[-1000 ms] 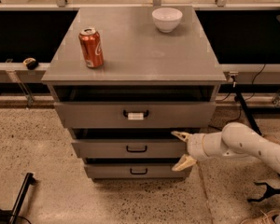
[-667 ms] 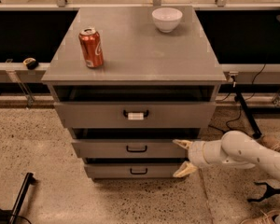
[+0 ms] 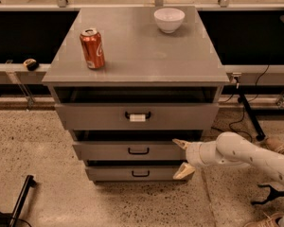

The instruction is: Open middle drawer

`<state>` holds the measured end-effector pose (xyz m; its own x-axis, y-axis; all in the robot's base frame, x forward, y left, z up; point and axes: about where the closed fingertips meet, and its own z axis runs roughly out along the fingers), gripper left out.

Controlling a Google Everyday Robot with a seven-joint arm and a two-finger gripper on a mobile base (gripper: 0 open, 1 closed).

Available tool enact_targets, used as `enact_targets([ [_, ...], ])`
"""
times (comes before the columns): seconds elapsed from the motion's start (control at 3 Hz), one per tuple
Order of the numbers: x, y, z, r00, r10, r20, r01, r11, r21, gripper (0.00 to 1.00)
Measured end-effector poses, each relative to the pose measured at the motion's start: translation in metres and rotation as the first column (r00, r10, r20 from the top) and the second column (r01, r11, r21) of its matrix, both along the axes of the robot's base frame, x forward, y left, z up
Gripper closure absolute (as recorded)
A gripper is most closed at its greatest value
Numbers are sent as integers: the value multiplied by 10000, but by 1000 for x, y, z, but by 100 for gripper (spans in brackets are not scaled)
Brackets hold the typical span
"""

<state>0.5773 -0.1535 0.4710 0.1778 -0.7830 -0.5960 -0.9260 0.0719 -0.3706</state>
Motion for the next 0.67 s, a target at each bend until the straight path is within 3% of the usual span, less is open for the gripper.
enact_targets([
  [0.33,25,-4,-7,9998,2,190,8,9988,-499,12],
  [0.67,50,-18,-24,9997,-256,14,256,9948,-981,19],
])
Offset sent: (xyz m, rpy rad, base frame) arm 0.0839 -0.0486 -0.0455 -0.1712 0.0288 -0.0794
